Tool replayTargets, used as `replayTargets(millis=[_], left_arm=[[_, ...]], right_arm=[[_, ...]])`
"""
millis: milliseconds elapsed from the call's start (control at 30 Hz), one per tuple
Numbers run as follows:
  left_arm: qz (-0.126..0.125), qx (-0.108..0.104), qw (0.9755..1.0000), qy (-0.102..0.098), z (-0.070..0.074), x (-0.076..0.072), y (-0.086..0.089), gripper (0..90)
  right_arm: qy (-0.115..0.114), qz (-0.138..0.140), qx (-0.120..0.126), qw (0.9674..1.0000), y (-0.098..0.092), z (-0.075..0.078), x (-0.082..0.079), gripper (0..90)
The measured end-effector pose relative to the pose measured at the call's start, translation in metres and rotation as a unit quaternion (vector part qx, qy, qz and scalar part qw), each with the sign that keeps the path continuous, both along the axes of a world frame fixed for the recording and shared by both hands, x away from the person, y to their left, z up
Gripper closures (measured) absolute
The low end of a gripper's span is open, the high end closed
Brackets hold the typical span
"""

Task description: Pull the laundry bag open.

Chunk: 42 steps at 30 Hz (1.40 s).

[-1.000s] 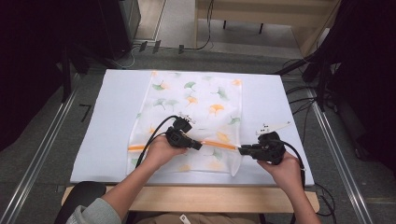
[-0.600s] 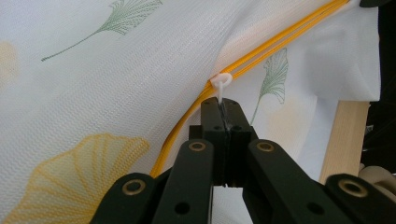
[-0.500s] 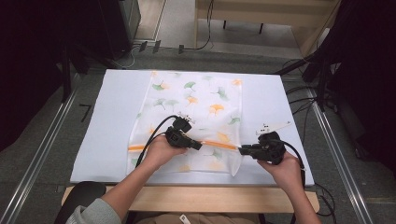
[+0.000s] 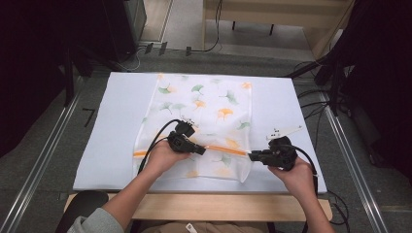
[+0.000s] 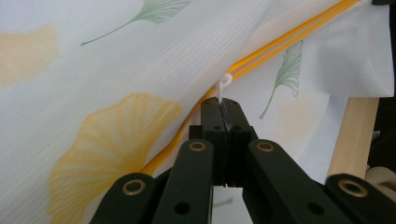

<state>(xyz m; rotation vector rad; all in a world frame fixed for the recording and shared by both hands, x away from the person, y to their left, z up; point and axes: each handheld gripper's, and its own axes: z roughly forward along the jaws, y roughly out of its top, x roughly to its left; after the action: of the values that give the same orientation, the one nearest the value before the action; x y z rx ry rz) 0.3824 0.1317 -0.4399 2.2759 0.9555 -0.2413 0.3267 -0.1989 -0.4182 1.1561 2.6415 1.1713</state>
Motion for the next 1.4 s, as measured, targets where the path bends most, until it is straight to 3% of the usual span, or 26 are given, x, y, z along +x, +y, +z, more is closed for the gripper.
replayTargets(millis=[300,633,933,1067,1400], left_arm=[[0.017,0.002,0.9999,0.000,0.001,-0.003,0.012,90.0],[0.007,0.004,0.9999,-0.007,0.008,-0.013,0.014,90.0],[0.007,0.002,1.0000,0.000,0.008,-0.014,0.016,90.0],[0.009,0.012,0.9999,-0.008,0.009,-0.014,0.018,90.0],[0.029,0.025,0.9993,0.002,0.008,-0.010,0.038,90.0]], right_arm=[[0.004,0.007,-0.001,1.0000,0.003,0.000,0.007,85.0],[0.006,0.009,-0.004,0.9999,0.004,-0.001,0.007,85.0],[0.007,0.010,-0.003,0.9999,0.004,-0.002,0.009,85.0],[0.010,0.009,-0.005,0.9999,0.004,-0.004,0.010,85.0],[0.011,0.009,-0.005,0.9999,0.004,-0.004,0.011,85.0]])
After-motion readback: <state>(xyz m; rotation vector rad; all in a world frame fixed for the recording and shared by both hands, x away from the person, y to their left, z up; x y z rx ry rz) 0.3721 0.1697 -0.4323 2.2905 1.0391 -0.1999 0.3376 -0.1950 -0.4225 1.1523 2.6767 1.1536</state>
